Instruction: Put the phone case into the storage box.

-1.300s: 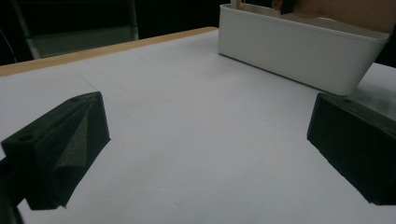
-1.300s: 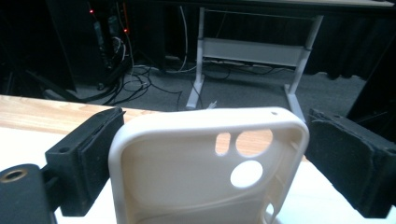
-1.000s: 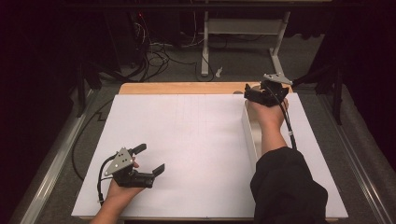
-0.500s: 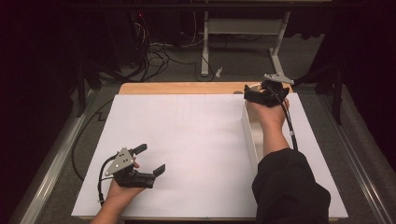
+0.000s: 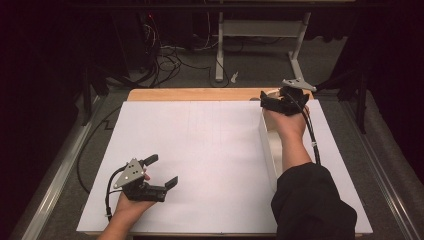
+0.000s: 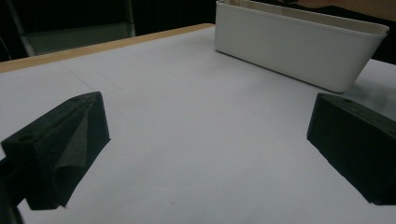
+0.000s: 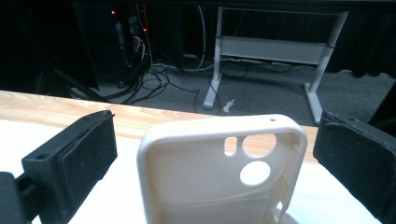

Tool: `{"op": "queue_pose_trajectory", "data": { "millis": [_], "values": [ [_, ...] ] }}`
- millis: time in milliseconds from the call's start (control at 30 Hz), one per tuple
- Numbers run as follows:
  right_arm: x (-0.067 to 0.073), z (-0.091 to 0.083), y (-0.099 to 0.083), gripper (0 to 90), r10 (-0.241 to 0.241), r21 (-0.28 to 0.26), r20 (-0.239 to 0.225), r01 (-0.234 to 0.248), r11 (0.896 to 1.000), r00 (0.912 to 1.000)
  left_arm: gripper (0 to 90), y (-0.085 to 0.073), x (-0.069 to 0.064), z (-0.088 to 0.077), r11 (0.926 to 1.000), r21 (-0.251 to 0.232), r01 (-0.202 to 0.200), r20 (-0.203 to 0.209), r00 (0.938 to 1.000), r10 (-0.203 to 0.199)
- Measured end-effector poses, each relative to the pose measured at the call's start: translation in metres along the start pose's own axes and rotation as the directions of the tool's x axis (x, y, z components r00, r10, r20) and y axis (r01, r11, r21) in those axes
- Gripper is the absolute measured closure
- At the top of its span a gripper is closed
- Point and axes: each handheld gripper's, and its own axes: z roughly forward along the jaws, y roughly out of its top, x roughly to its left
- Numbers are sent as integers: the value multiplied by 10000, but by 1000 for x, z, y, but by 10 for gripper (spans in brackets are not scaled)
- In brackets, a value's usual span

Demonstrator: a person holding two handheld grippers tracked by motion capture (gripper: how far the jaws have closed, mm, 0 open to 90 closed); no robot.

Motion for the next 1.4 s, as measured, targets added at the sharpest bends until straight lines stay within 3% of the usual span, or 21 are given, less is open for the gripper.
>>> {"op": "queue_pose_trajectory", "data": {
  "millis": [233, 300, 567, 700, 800, 1067, 1400],
  "values": [
    [3, -13, -7, 2, 128, 56, -272, -126, 9999, 9995, 2, 0, -1, 1, 10000, 29, -19, 15, 10000, 19],
    [2, -17, -10, 51, 151, 115, -393, -147, 9998, 9991, 2, 0, -1, 1, 10000, 35, -23, 13, 10000, 23],
    [3, -28, -15, 417, 43, 182, -1230, -21, 9998, 9924, 2, 0, -2, 3, 10000, 83, -35, 27, 10000, 35],
    [9, -31, -16, 720, -344, 206, -1559, 381, 9991, 9872, 2, 0, -2, 3, 10000, 80, -47, 22, 10000, 47],
    [15, -31, -17, 893, -697, 191, -1760, 742, 9971, 9819, 2, 0, -1, 3, 10000, 71, -57, 14, 10000, 57],
    [18, -18, -20, 900, -1017, 531, -1657, 1119, 9923, 9809, 2, 0, -1, 2, 10000, 56, -38, -16, 10000, 38],
    [15, -8, -12, 900, -1013, 544, -1271, 1089, 9926, 9867, 2, 0, 0, 1, 10000, 18, -11, -21, 10000, 11]
  ]
}}
